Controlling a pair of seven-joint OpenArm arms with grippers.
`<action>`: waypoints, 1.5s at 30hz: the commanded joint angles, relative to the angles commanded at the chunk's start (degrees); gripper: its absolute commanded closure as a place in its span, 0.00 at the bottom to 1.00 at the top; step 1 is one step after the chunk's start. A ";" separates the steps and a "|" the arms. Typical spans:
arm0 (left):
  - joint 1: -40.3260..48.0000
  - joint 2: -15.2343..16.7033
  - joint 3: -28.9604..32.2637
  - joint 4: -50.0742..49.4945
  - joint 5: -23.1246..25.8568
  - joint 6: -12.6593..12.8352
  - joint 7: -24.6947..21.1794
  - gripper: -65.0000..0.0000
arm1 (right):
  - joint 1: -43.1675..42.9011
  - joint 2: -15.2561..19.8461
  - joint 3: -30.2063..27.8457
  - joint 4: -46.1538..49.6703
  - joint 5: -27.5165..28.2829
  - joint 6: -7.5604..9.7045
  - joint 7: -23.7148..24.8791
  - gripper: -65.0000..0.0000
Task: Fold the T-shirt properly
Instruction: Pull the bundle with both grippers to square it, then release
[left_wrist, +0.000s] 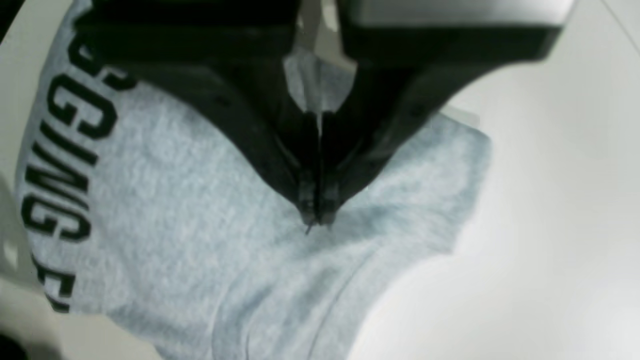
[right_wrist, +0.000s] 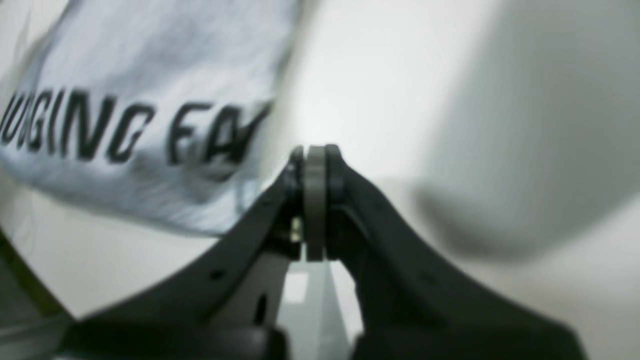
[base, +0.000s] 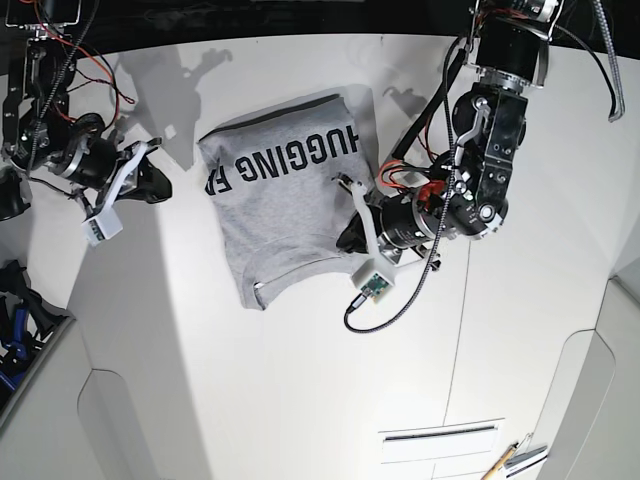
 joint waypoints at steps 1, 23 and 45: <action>0.48 0.00 0.00 0.00 -0.02 0.00 0.00 1.00 | 0.63 0.00 0.17 -0.09 -0.15 0.00 -0.02 1.00; 4.79 -5.73 -0.07 0.00 0.15 0.02 0.48 1.00 | 9.35 -7.91 -5.51 -15.26 -0.15 0.28 0.31 1.00; 4.96 -14.29 -0.07 0.00 -0.28 0.92 0.39 1.00 | 5.84 -13.38 -6.25 -15.10 5.29 1.07 -4.85 1.00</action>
